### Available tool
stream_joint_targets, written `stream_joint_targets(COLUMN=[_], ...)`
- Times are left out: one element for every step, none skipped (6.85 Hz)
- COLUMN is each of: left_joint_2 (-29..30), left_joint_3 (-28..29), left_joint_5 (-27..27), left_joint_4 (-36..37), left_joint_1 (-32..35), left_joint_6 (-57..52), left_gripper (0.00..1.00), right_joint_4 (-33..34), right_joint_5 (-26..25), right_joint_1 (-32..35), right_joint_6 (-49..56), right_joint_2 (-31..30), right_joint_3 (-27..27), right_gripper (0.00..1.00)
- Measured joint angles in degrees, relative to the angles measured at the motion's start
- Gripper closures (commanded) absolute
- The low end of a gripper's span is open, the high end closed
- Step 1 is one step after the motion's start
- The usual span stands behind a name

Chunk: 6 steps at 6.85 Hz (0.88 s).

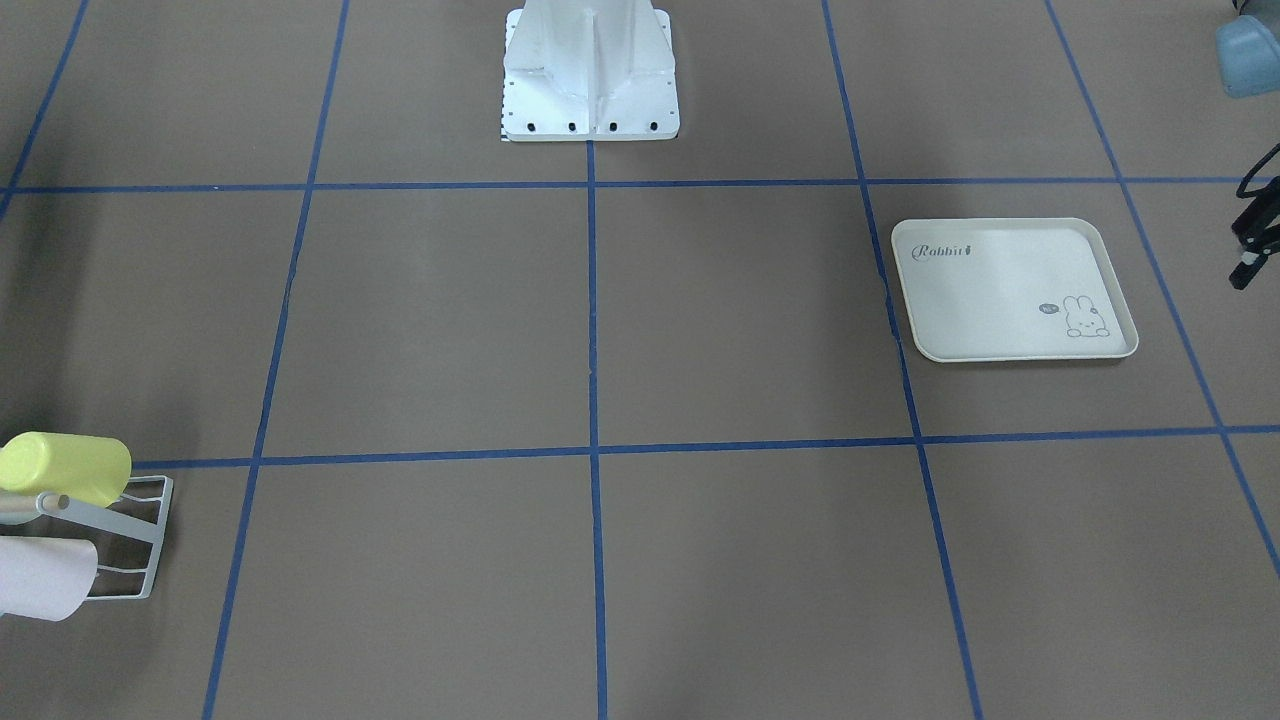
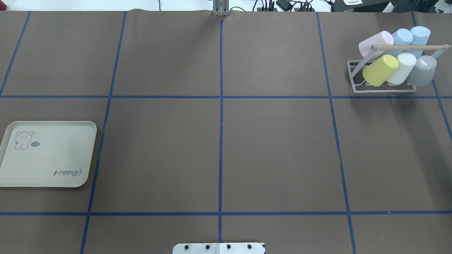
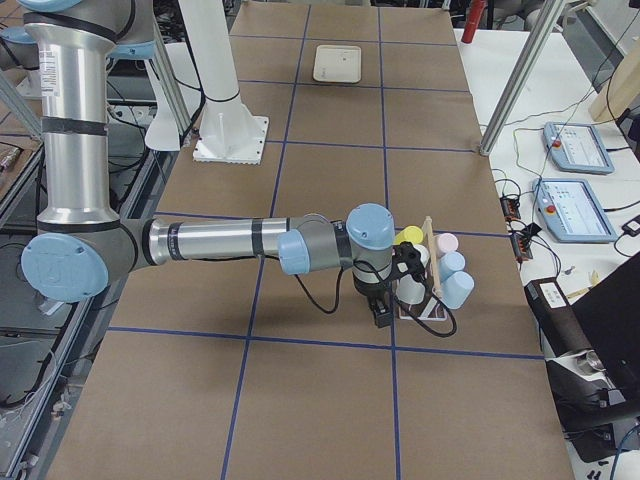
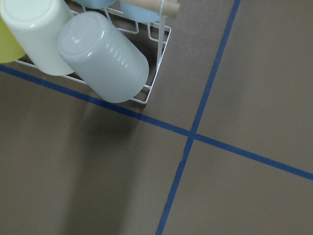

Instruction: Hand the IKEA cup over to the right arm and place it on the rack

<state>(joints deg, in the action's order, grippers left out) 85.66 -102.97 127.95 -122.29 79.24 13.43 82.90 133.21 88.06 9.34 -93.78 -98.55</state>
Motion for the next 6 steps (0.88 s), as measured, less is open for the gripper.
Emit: stream_joint_targets(left_joint_2=[-0.11,-0.28,-0.58,-0.48,-0.05,0.37], left_joint_3=[0.19,0.69,0.97,1.70,2.65,2.67], left_joint_5=[0.37,0.46,0.71,2.71,6.47,9.54], left_joint_4=[3.51,5.35,6.77,8.17,8.90,9.14], left_joint_1=[0.45,1.27,2.22,2.56,2.61,2.61], left_joint_6=[-2.40,-5.90,-8.34,-9.30,-9.62,-9.80], left_gripper=[0.01,0.01,0.01,0.01,0.01,0.01], right_joint_4=[0.23,0.33,0.41,0.33,0.18,0.23], right_joint_5=[-0.23,-1.53,-3.24,-3.46,-3.09,-2.98], right_joint_1=[0.31,0.37,0.37,0.37,0.37,0.41], right_joint_6=[0.48,0.65,0.60,0.49,0.45,0.23], right_joint_2=[-1.86,-2.87,-3.35,-3.98,-4.65,-5.09], right_joint_3=[-1.35,-1.64,-1.45,-1.32,-1.38,-1.19], right_gripper=[0.00,0.00,0.00,0.00,0.00,0.00])
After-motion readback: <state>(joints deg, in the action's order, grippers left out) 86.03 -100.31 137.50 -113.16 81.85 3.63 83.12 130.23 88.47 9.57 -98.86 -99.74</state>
